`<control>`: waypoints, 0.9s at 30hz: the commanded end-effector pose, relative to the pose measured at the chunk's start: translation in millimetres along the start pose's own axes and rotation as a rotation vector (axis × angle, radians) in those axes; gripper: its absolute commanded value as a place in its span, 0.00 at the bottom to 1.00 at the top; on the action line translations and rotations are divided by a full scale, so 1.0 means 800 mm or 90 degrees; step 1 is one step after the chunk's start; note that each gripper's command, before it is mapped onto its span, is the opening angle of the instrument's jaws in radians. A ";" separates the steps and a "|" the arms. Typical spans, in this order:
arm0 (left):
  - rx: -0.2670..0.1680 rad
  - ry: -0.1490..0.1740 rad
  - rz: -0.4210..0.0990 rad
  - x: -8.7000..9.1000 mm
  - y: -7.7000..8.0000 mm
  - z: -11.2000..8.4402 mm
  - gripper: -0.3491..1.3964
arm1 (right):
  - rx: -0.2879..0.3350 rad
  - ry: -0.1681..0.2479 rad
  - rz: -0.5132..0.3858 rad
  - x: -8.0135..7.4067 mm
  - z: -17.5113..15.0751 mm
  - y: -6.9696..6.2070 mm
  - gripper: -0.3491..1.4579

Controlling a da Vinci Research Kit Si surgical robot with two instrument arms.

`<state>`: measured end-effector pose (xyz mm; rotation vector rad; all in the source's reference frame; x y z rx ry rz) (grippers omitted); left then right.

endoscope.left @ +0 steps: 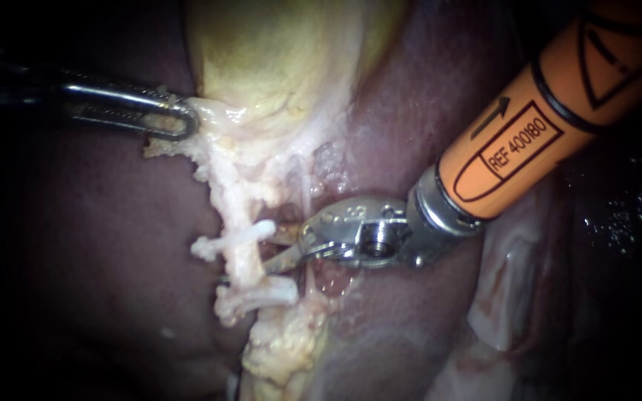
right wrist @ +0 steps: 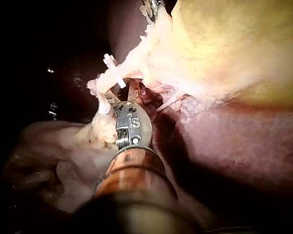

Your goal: Go to the cutting position left tube

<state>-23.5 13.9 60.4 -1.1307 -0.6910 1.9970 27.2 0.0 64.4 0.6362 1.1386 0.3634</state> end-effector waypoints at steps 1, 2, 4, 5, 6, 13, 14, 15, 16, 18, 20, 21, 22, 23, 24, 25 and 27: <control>0.000 0.000 0.000 0.0000 0.0000 0.0000 0.00 | 0.000 0.000 0.000 0.0000 0.0000 0.0000 0.57; 0.000 0.000 0.000 0.0000 0.0000 0.0000 0.00 | 0.000 0.000 0.000 -0.0001 0.0000 0.0001 0.57; 0.000 0.000 0.000 0.0000 0.0000 -0.0001 0.00 | 0.000 0.000 0.000 -0.0002 -0.0002 0.0002 0.59; 0.000 0.000 0.000 0.0000 0.0000 -0.0002 0.00 | 0.001 0.002 -0.001 -0.0004 -0.0004 0.0003 0.59; 0.000 0.000 0.000 0.0000 0.0001 -0.0003 0.00 | 0.001 0.000 -0.001 -0.0005 -0.0006 0.0004 0.60; -0.002 -0.001 -0.001 0.0002 0.0001 -0.0008 0.00 | 0.010 -0.009 -0.004 -0.0031 -0.0041 0.0029 0.69; -0.002 -0.001 -0.001 0.0002 0.0001 -0.0008 0.00 | 0.009 -0.013 -0.004 -0.0035 -0.0046 0.0034 0.71; -0.002 -0.001 -0.001 0.0002 0.0001 -0.0008 0.00 | 0.006 -0.017 -0.004 -0.0038 -0.0051 0.0038 0.71; -0.002 -0.001 -0.001 0.0002 0.0001 -0.0008 0.00 | 0.005 -0.019 -0.004 -0.0042 -0.0055 0.0042 0.72; -0.002 -0.001 -0.001 0.0002 0.0000 -0.0008 0.00 | 0.001 -0.019 -0.005 -0.0049 -0.0065 0.0050 0.76; -0.002 -0.001 -0.001 0.0002 0.0000 -0.0008 0.00 | -0.001 -0.019 -0.006 -0.0053 -0.0074 0.0056 0.80; -0.002 -0.001 -0.001 0.0002 0.0000 -0.0008 0.00 | 0.000 -0.019 -0.006 -0.0055 -0.0077 0.0058 0.80; -0.002 -0.001 -0.001 0.0002 0.0000 -0.0008 0.00 | 0.000 -0.020 -0.006 -0.0056 -0.0080 0.0059 0.81; -0.002 -0.001 -0.001 0.0002 0.0000 -0.0008 0.00 | 0.001 -0.020 -0.006 -0.0057 -0.0084 0.0060 0.82; -0.002 -0.001 -0.001 0.0002 0.0001 -0.0008 0.00 | 0.002 -0.020 -0.006 -0.0058 -0.0086 0.0060 0.82; -0.002 -0.001 -0.001 0.0002 0.0001 -0.0008 0.00 | 0.003 -0.020 -0.006 -0.0057 -0.0089 0.0060 0.83; -0.002 -0.001 -0.001 0.0002 0.0001 -0.0008 0.00 | 0.004 -0.020 -0.006 -0.0056 -0.0091 0.0058 0.86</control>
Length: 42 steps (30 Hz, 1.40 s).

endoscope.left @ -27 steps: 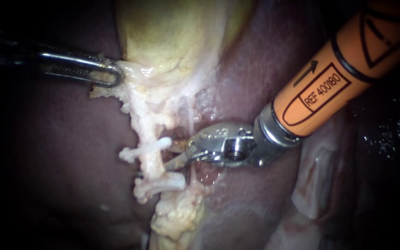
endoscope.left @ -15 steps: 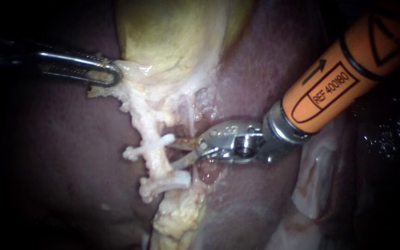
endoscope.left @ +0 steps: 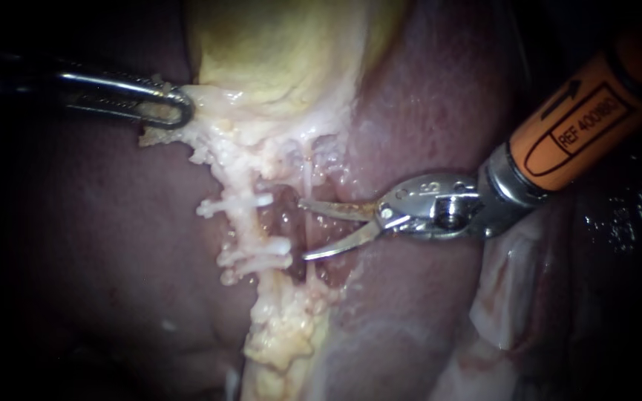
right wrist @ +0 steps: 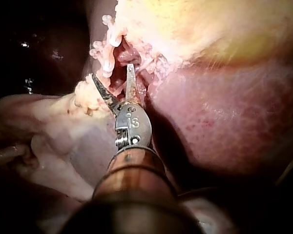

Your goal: Go to the cutting position left tube

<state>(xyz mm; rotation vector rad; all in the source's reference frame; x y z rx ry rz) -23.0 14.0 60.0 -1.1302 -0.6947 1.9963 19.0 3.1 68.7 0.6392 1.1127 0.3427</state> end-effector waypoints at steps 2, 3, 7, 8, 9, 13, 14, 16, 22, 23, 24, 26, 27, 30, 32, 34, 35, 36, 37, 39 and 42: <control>0.000 0.000 0.000 0.0000 0.0000 0.0000 0.00 | 0.001 0.000 -0.001 0.0001 0.0001 -0.0002 0.87; 0.000 0.000 0.000 0.0000 0.0000 0.0000 0.00 | 0.001 0.000 -0.001 0.0001 0.0003 -0.0003 0.88; 0.000 0.000 0.000 0.0000 0.0001 0.0000 0.00 | -0.001 0.000 -0.002 0.0001 0.0013 -0.0002 0.89; 0.000 0.000 0.000 0.0000 0.0001 0.0000 0.00 | -0.002 0.000 -0.002 0.0001 0.0015 -0.0001 0.90; 0.000 0.000 0.000 0.0000 0.0001 0.0000 0.00 | -0.001 0.000 -0.002 0.0000 0.0019 -0.0001 0.90; 0.000 0.000 0.000 0.0000 0.0001 0.0001 0.00 | 0.003 -0.001 -0.004 -0.0003 0.0036 0.0002 0.90; 0.000 0.000 0.000 0.0000 0.0001 0.0001 0.00 | 0.004 -0.001 -0.004 -0.0004 0.0041 0.0003 0.90; 0.000 0.000 0.000 0.0000 0.0001 0.0001 0.00 | 0.007 -0.001 -0.006 -0.0006 0.0054 0.0003 0.91; 0.000 0.000 0.000 0.0000 0.0001 0.0001 0.00 | 0.028 -0.004 -0.020 -0.0012 0.0087 0.0004 0.91; 0.000 0.000 0.000 0.0000 0.0001 0.0001 0.00 | 0.032 -0.003 -0.023 -0.0012 0.0090 0.0004 0.91; 0.000 0.000 0.000 0.0000 0.0001 0.0001 0.00 | 0.036 -0.001 -0.025 -0.0012 0.0093 0.0004 0.91; 0.001 0.000 0.000 0.0000 0.0001 0.0001 0.00 | 0.044 0.005 -0.031 -0.0012 0.0099 0.0005 0.90; 0.001 0.000 0.000 0.0000 0.0001 0.0001 0.00 | 0.049 0.011 -0.033 -0.0012 0.0101 0.0005 0.89; 0.001 0.000 0.000 0.0000 0.0001 0.0002 0.00 | 0.064 0.022 -0.041 -0.0010 0.0105 0.0007 0.88; 0.001 0.000 0.000 0.0000 0.0001 0.0002 0.00 | 0.077 0.035 -0.047 -0.0010 0.0107 0.0007 0.88; 0.001 0.000 0.000 0.0001 0.0001 0.0002 0.00 | 0.092 0.047 -0.053 -0.0008 0.0109 0.0008 0.86; 0.001 0.000 0.000 0.0001 0.0001 0.0003 0.00 | 0.097 0.050 -0.056 -0.0008 0.0111 0.0008 0.86; 0.001 0.000 0.000 0.0001 0.0001 0.0003 0.00 | 0.102 0.055 -0.058 -0.0007 0.0112 0.0009 0.86; 0.001 0.000 0.000 0.0001 0.0001 0.0003 0.00 | 0.106 0.059 -0.059 -0.0006 0.0114 0.0010 0.85; 0.001 0.000 0.000 0.0001 0.0001 0.0004 0.00 | 0.116 0.068 -0.063 -0.0003 0.0119 0.0011 0.83; 0.001 0.000 0.000 0.0001 0.0001 0.0004 0.00 | 0.126 0.082 -0.067 0.0001 0.0128 0.0013 0.81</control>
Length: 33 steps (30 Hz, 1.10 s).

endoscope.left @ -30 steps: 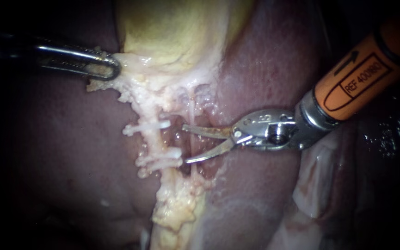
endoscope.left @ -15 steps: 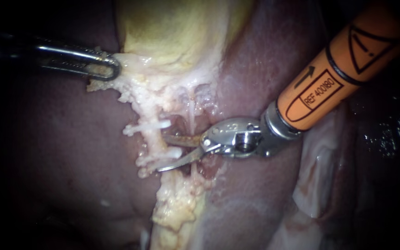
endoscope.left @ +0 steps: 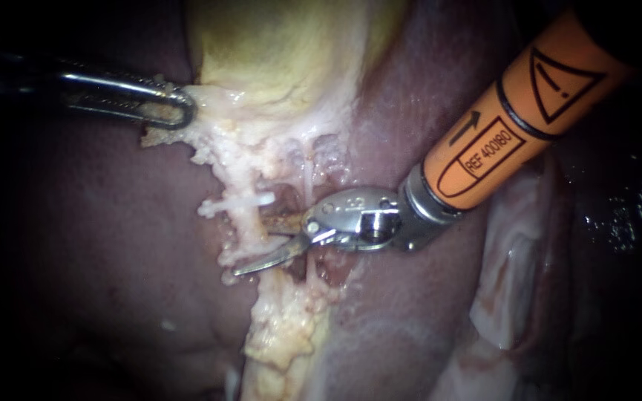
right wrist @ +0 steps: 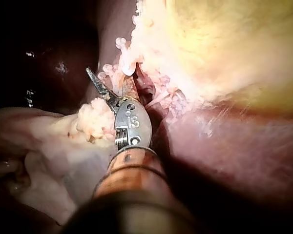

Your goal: Go to the cutting position left tube

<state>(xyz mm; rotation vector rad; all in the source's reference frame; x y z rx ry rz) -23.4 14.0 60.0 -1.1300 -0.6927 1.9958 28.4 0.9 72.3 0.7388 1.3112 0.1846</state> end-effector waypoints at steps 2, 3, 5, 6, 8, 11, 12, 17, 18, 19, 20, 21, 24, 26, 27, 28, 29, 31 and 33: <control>0.000 0.000 0.000 0.0000 -0.0001 0.0000 0.00 | 0.004 0.003 -0.001 0.0002 0.0007 0.0002 0.81; 0.000 0.000 0.000 0.0000 -0.0001 0.0000 0.00 | 0.005 0.003 -0.002 0.0003 0.0009 0.0003 0.81; 0.000 0.000 0.000 0.0000 -0.0001 0.0000 0.00 | 0.009 0.006 -0.004 0.0004 0.0014 0.0002 0.80; 0.000 0.000 0.000 0.0000 -0.0001 0.0000 0.00 | 0.010 0.006 -0.004 0.0005 0.0016 0.0002 0.79; 0.000 0.000 0.000 0.0001 -0.0001 0.0001 0.00 | 0.010 0.010 -0.005 0.0008 0.0022 0.0003 0.78; 0.001 0.000 0.000 0.0001 -0.0001 0.0002 0.00 | 0.008 0.018 -0.001 0.0011 0.0030 0.0005 0.78; 0.001 0.000 0.000 0.0001 -0.0001 0.0003 0.00 | 0.008 0.018 0.003 0.0012 0.0033 0.0006 0.78; 0.001 0.000 0.000 0.0001 -0.0002 0.0003 0.00 | 0.002 0.018 0.028 0.0011 0.0045 0.0009 0.78; 0.001 0.000 0.000 0.0001 -0.0002 0.0003 0.00 | 0.001 0.018 0.031 0.0011 0.0047 0.0009 0.78; 0.001 0.000 0.000 0.0001 -0.0003 0.0003 0.00 | 0.001 0.018 0.039 0.0011 0.0048 0.0010 0.78; 0.001 0.000 0.000 0.0001 -0.0003 0.0003 0.00 | 0.001 0.018 0.043 0.0011 0.0048 0.0009 0.78; 0.001 0.000 0.000 0.0001 -0.0004 0.0003 0.00 | 0.001 0.019 0.046 0.0011 0.0049 0.0009 0.78; 0.001 0.000 0.000 0.0001 -0.0005 0.0003 0.00 | 0.003 0.019 0.057 0.0014 0.0051 0.0003 0.81; 0.001 0.000 0.000 0.0001 -0.0005 0.0003 0.00 | 0.005 0.019 0.061 0.0019 0.0053 -0.0004 0.83; 0.001 0.000 0.000 0.0001 -0.0006 0.0003 0.00 | 0.007 0.019 0.065 0.0023 0.0054 -0.0010 0.84; 0.001 0.000 0.000 0.0000 -0.0006 0.0002 0.00 | 0.007 0.019 0.068 0.0027 0.0054 -0.0015 0.85; 0.000 0.000 0.000 0.0000 -0.0006 0.0002 0.00 | 0.009 0.020 0.072 0.0032 0.0055 -0.0021 0.85; 0.000 0.000 0.000 0.0000 -0.0007 0.0001 0.00 | 0.014 0.020 0.073 0.0045 0.0056 -0.0033 0.86; 0.000 0.000 0.000 -0.0001 -0.0008 0.0000 0.00 | 0.018 0.021 0.078 0.0058 0.0055 -0.0044 0.86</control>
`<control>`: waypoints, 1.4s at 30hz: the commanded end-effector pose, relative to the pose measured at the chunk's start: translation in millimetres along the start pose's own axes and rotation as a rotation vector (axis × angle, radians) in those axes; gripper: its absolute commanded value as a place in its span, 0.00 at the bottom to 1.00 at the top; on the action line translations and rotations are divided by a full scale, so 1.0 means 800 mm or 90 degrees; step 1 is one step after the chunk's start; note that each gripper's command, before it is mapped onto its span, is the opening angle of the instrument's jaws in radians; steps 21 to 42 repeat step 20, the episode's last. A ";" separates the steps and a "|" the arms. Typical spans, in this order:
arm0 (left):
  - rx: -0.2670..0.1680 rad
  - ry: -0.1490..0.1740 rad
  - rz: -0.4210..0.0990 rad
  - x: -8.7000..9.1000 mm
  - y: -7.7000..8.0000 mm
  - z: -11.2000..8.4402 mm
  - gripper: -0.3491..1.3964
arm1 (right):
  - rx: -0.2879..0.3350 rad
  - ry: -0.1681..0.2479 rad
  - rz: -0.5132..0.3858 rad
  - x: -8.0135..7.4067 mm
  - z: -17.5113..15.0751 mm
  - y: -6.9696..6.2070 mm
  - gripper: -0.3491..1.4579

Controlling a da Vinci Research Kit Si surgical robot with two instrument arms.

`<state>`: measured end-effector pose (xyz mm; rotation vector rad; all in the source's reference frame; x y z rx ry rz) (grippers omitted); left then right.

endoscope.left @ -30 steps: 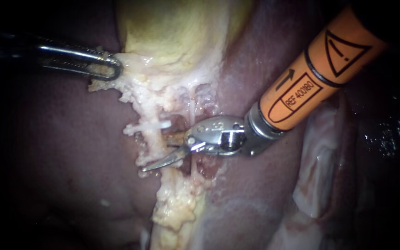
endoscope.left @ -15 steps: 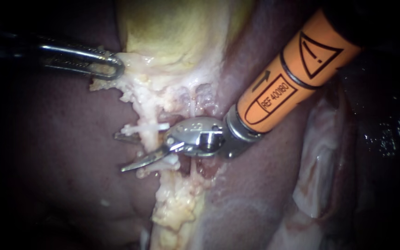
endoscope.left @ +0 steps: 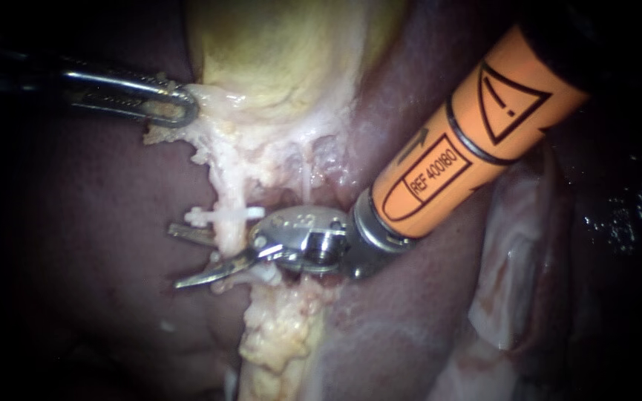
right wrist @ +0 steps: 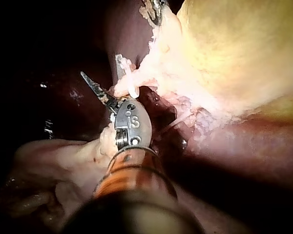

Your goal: Go to the cutting position left tube

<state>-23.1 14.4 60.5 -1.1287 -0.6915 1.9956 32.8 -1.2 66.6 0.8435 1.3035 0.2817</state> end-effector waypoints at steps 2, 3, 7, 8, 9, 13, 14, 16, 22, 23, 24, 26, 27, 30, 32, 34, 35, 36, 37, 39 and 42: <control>-0.001 0.000 0.001 -0.0001 -0.0002 -0.0001 0.00 | 0.005 0.000 0.005 0.0011 -0.0001 -0.0012 0.86; -0.001 0.000 0.001 -0.0001 -0.0002 -0.0001 0.00 | 0.007 0.000 0.005 0.0016 -0.0002 -0.0016 0.86; -0.001 0.000 0.001 -0.0001 -0.0003 -0.0002 0.00 | 0.010 0.005 0.007 0.0028 -0.0003 -0.0027 0.86; -0.001 0.000 0.001 -0.0001 -0.0003 -0.0002 0.00 | 0.010 0.005 0.011 0.0029 -0.0002 -0.0027 0.86; -0.001 0.000 0.001 -0.0001 -0.0003 -0.0002 0.00 | 0.010 0.005 0.011 0.0028 -0.0002 -0.0027 0.86; -0.001 0.000 0.001 -0.0001 -0.0003 -0.0001 0.00 | 0.009 0.005 0.014 0.0025 -0.0003 -0.0024 0.86; -0.001 0.000 0.001 -0.0001 -0.0003 -0.0001 0.00 | 0.009 0.005 0.014 0.0025 -0.0003 -0.0023 0.87; -0.001 0.000 0.001 -0.0001 -0.0002 -0.0001 0.00 | 0.009 0.005 0.014 0.0024 -0.0004 -0.0022 0.87; -0.001 0.000 0.001 -0.0001 -0.0002 0.0000 0.00 | 0.009 0.005 0.014 0.0024 -0.0004 -0.0022 0.87; -0.001 0.000 0.001 -0.0001 -0.0002 0.0000 0.00 | 0.009 0.005 0.014 0.0024 -0.0004 -0.0022 0.87; -0.001 0.000 0.001 -0.0001 -0.0002 0.0000 0.00 | 0.009 0.005 0.014 0.0024 -0.0004 -0.0022 0.87; -0.001 0.000 0.001 -0.0001 -0.0002 0.0000 0.00 | 0.009 0.005 0.014 0.0024 -0.0004 -0.0022 0.87; -0.001 0.000 0.001 -0.0001 -0.0002 0.0000 0.00 | 0.009 0.005 0.014 0.0024 -0.0004 -0.0022 0.87; -0.001 0.000 0.001 -0.0001 -0.0002 0.0000 0.00 | 0.009 0.005 0.014 0.0024 -0.0004 -0.0022 0.87; -0.001 0.000 0.001 -0.0001 -0.0002 0.0000 0.00 | 0.009 0.005 0.014 0.0024 -0.0004 -0.0022 0.87; -0.001 0.000 0.001 -0.0001 -0.0002 0.0000 0.00 | 0.009 0.005 0.014 0.0024 -0.0004 -0.0022 0.87; -0.001 0.000 0.001 -0.0001 -0.0002 0.0000 0.00 | 0.009 0.005 0.014 0.0024 -0.0004 -0.0022 0.87; -0.001 0.000 0.001 -0.0001 -0.0002 0.0000 0.00 | 0.009 0.005 0.014 0.0024 -0.0004 -0.0022 0.87; -0.001 0.000 0.001 -0.0001 -0.0002 0.0000 0.00 | 0.009 0.005 0.014 0.0024 -0.0004 -0.0022 0.87; -0.001 0.000 0.001 -0.0001 -0.0002 0.0000 0.00 | 0.009 0.005 0.014 0.0024 -0.0004 -0.0022 0.87; -0.001 0.000 0.001 -0.0001 -0.0002 0.0000 0.00 | 0.009 0.005 0.014 0.0024 -0.0004 -0.0022 0.87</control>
